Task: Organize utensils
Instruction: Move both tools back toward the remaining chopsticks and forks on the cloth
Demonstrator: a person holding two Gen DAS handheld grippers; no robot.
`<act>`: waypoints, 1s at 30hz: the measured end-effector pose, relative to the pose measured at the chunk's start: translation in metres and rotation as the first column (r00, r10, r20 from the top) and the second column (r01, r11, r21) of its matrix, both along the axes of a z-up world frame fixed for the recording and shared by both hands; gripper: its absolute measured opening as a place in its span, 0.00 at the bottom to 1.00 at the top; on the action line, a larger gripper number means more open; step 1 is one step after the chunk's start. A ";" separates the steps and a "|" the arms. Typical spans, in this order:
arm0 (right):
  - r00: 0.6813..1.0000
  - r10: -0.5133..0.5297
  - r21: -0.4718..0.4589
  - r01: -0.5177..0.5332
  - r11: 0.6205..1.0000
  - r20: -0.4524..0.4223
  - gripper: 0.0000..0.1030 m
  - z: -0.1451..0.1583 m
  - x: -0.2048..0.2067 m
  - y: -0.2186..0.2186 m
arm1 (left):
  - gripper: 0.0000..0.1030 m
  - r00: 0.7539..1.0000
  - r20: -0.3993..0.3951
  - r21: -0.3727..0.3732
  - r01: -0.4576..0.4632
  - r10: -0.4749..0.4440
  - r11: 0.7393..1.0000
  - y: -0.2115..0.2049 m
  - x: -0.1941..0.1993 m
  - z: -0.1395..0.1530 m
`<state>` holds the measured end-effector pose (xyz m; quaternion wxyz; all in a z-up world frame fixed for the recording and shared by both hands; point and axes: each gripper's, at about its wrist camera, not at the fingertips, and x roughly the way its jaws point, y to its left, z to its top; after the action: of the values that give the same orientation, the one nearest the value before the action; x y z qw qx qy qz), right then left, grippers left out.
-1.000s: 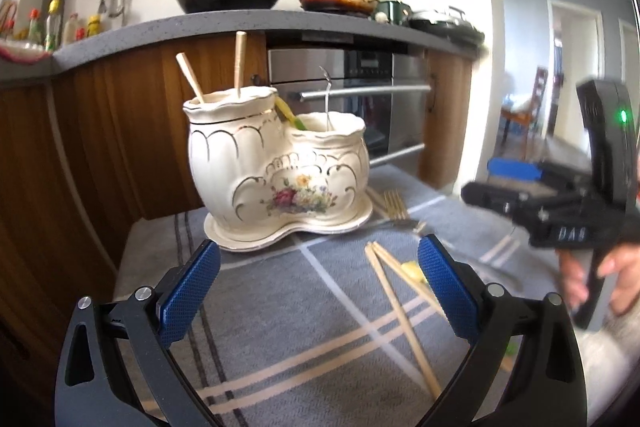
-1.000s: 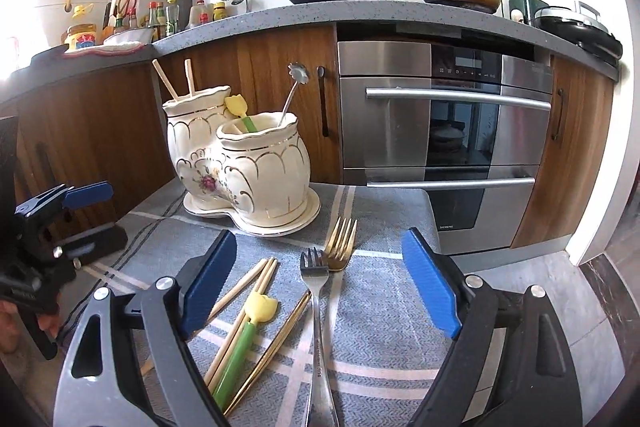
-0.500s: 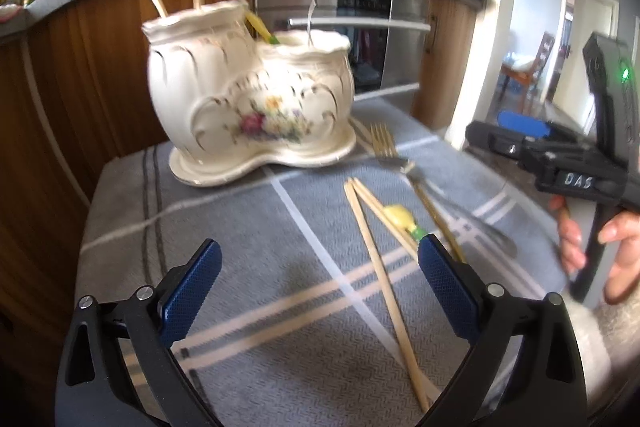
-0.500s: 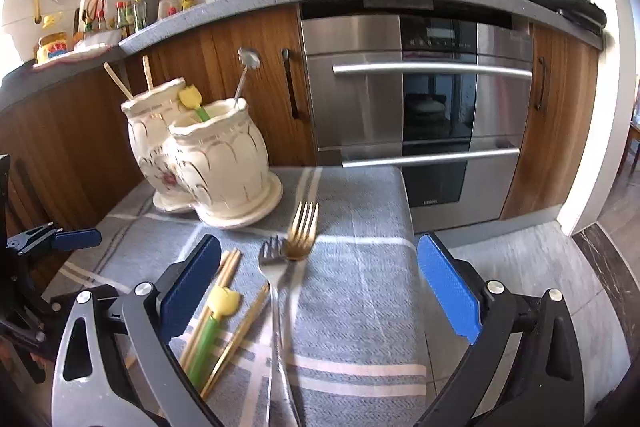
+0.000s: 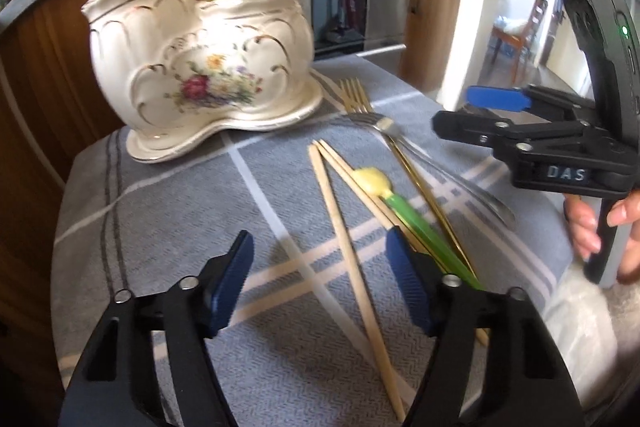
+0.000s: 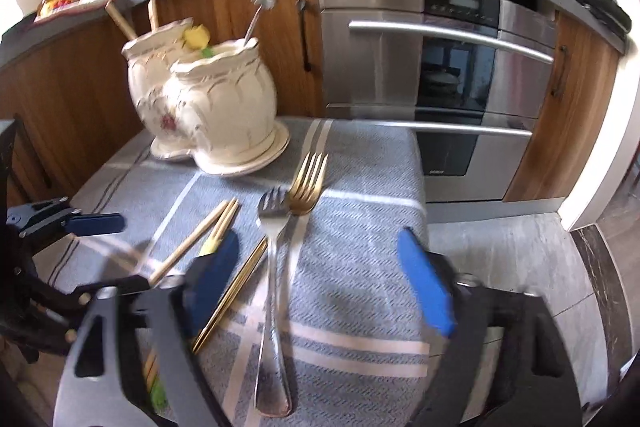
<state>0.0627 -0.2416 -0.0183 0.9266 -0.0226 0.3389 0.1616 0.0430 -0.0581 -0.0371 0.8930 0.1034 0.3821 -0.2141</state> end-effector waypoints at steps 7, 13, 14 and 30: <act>0.993 0.081 -0.042 -0.084 0.996 -0.087 0.38 -0.011 0.002 0.018 | 0.43 0.999 -0.025 0.021 0.026 -0.025 0.999 -0.005 0.000 -0.006; 0.989 0.091 -0.059 -0.099 0.993 -0.118 0.30 -0.017 0.007 0.024 | 0.37 0.999 -0.031 0.036 0.036 -0.035 0.999 -0.006 0.005 -0.009; 0.989 0.088 -0.063 -0.096 0.993 -0.120 0.29 -0.018 0.008 0.024 | 0.37 0.999 -0.031 0.036 0.036 -0.035 0.999 -0.005 0.007 -0.009; 0.986 0.092 -0.063 -0.101 0.993 -0.137 0.20 -0.021 0.022 0.024 | 0.15 0.996 -0.038 0.062 0.084 -0.082 0.995 -0.008 0.014 -0.009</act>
<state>0.0847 -0.2177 -0.0397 0.8914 -0.0604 0.4044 0.1955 0.0566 -0.0660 -0.0458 0.8727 0.1435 0.4000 -0.2405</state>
